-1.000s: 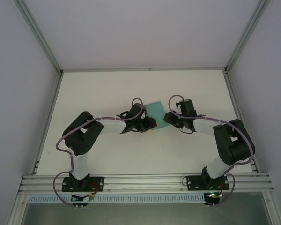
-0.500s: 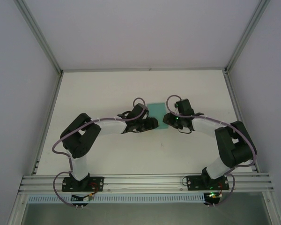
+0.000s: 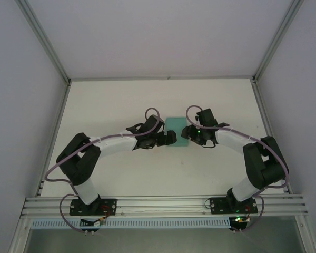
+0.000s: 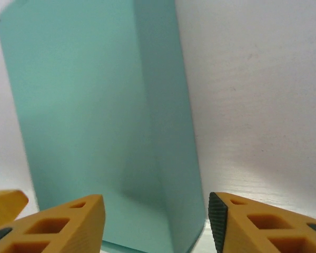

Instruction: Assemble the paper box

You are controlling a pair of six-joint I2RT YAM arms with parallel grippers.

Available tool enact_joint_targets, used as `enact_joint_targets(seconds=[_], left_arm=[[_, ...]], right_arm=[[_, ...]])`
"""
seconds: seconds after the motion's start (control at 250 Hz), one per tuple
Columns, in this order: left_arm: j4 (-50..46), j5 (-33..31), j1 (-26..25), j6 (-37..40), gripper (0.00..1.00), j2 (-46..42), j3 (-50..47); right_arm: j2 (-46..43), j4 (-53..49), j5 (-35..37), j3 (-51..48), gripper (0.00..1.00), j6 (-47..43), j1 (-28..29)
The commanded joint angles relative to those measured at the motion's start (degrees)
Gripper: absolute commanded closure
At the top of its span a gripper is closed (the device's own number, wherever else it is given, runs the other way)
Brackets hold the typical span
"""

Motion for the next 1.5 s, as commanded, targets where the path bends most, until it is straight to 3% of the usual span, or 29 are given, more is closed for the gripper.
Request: enact_joint_targets(seconds=[0.0, 0.104, 0.184, 0.319, 0.375, 0.531, 0.675, 0.727, 0.89, 0.93, 0.974, 1.03, 1.054, 1.106, 1.138, 1.162, 1.222, 1.27, 1.326, 1.385, 1.497], left_arm=[[-5.73, -6.18, 0.22, 3.42, 0.0, -6.36, 0.26], [-11.41, -14.83, 0.75, 5.89, 0.0, -13.29, -0.05], [-15.99, -21.64, 2.88, 7.09, 0.0, -19.54, -1.45], [-19.76, -40.17, 9.56, 10.1, 0.0, -30.98, -7.58], [-15.73, -42.95, 14.37, 15.06, 0.0, -35.71, -12.59], [2.85, -37.52, 27.55, 25.71, 0.0, -45.03, -27.4], [28.29, -32.87, 32.83, 30.05, 0.0, -45.87, -41.44], [36.1, -30.31, 33.22, 31.94, 0.0, -43.01, -44.93], [44.5, -25.76, 33.51, 34.61, 0.0, -28.23, -42.77], [48.98, -23.08, 33.83, 36.0, 0.0, -24.83, -42.31], [55.76, -22.13, 34.01, 38.4, 0.0, -20.9, -42.32], [56.57, -23.83, 34.49, 39.45, 0.0, -18.27, -41.09], [60.23, -23.19, 35.54, 39.06, 0.0, -15.67, -41.66], [74.68, -19.51, 38.0, 38.24, 0.0, -7.34, -44.41], [79.74, -19.97, 38.23, 38.61, 0.0, -3.78, -44.75], [77.96, -19.85, 38.39, 38.12, 0.0, -4.52, -44.28], [62.44, -19.05, 39.03, 35.89, 0.0, -8.87, -40.12], [62.6, -18.8, 39.32, 37.31, 0.0, -5.55, -37.08], [57.38, -16.49, 39.06, 37.23, 0.0, -7.53, -36.51], [61.36, -17.43, 39.33, 37.33, 0.0, -6.31, -37.33], [60.46, -17.78, 39.29, 37.0, 0.0, -6.55, -37.07]], right_arm=[[-2.99, -3.87, 1.59, 4.87, 0.37, -2.5, 0.27], [-5.46, -5.79, 3.72, 7.33, 0.28, -4.18, 0.28], [-8.04, -7.46, 6.74, 7.47, 0.0, -5.25, 0.13], [-14.0, -6.93, 17.25, 2.75, 0.0, -9.43, -1.02], [-16.31, -4.04, 20.01, -0.35, 0.0, -14.39, -2.45], [-19.61, 5.53, 27.29, -7.98, 0.0, -21.86, -7.99], [-16.11, 32.8, 27.5, -19.22, 0.0, -29.16, -11.48], [-13.18, 40.63, 27.48, -21.6, 0.0, -30.48, -12.14], [-6.94, 62.36, 23.57, -27.22, 0.0, -37.5, -13.35], [-5.55, 64.14, 24.16, -28.14, 0.0, -36.6, -13.88], [-3.05, 72.96, 21.34, -31.28, 0.0, -33.51, -16.48], [1.03, 80.45, 16.71, -33.1, 0.0, -29.81, -20.87], [0.69, 78.99, 15.48, -32.56, 0.0, -28.7, -22.0], [-1.87, 63.79, 14.78, -27.36, 0.0, -26.7, -23.3], [-0.42, 64.95, 12.9, -26.34, 0.0, -28.53, -22.8], [-0.14, 65.23, 9.69, -26.22, 0.0, -29.72, -22.79], [-0.97, 62.66, 8.96, -25.69, 0.0, -29.97, -22.89], [-0.28, 64.35, 8.94, -25.86, 0.0, -29.97, -22.82], [-0.77, 63.32, 8.9, -25.87, 0.0, -30.09, -22.86], [-0.58, 63.51, 8.75, -25.81, 0.0, -30.06, -22.81], [-0.56, 63.51, 8.77, -25.67, 0.0, -29.95, -22.81]])
